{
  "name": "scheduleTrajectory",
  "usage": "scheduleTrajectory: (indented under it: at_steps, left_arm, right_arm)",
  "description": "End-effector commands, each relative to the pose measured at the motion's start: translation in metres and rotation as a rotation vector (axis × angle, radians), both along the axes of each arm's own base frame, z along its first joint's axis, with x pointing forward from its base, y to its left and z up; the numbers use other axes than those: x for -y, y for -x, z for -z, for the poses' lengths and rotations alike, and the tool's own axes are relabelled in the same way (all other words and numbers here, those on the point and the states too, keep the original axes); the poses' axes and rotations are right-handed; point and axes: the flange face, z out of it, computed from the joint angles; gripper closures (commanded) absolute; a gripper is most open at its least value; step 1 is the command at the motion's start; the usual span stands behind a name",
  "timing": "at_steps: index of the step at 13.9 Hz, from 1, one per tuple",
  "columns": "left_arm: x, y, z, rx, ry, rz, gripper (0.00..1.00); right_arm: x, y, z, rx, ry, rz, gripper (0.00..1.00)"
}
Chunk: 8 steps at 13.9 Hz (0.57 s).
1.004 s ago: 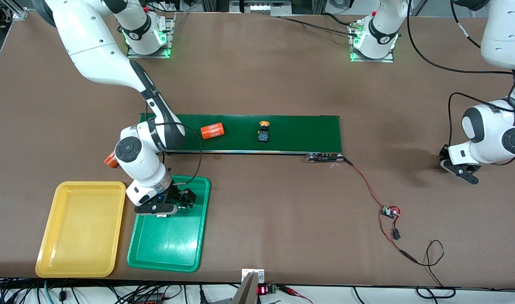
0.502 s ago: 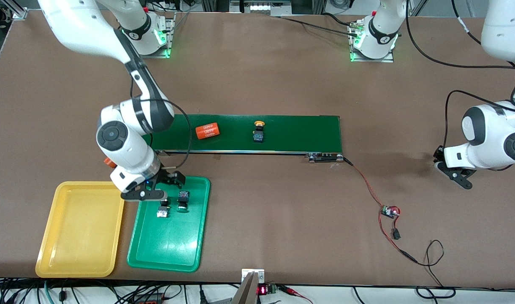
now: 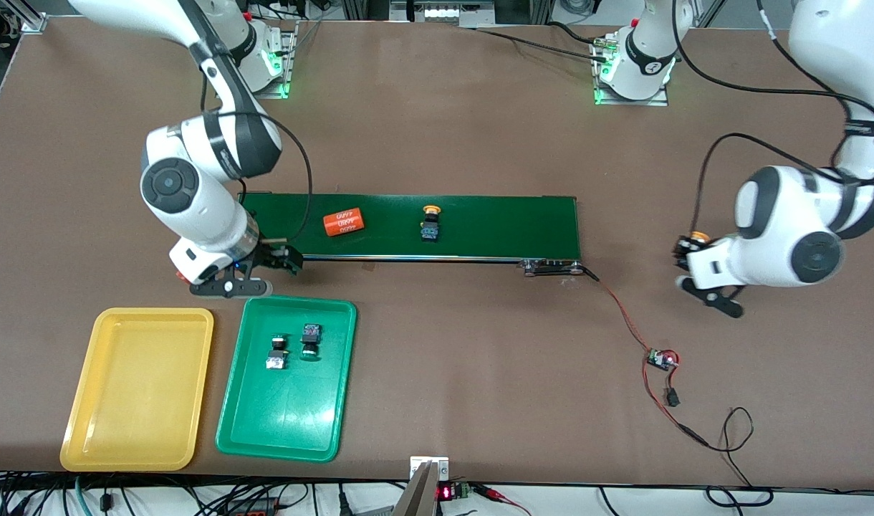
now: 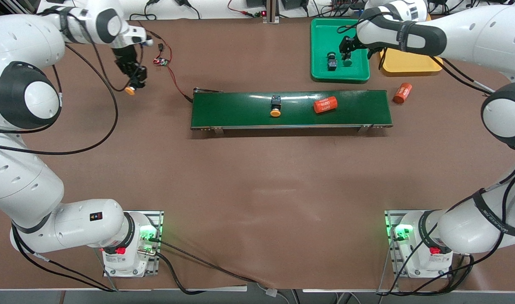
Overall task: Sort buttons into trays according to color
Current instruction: 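Return the right gripper to the belt while the left gripper carries the button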
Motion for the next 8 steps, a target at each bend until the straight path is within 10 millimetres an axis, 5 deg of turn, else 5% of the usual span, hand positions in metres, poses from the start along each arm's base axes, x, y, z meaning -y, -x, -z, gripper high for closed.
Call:
scheduleTrajectory:
  at_steps: [1,5,8]
  left_arm:
    - [0.071,0.011,-0.007,-0.019,0.016,-0.117,0.9]
    - [0.164,0.027,-0.005,-0.005,0.058,-0.226,0.9]
    - [0.231,0.048,0.017,0.029,0.092,-0.305,0.9]
  right_arm:
    - [0.024,0.025,-0.029,-0.041,0.015,-0.041,0.0]
    - [0.038,0.047,-0.058,-0.075,0.022,-0.013,0.0]
    - [0.034,0.058,-0.057,-0.076,-0.001,0.023,0.0]
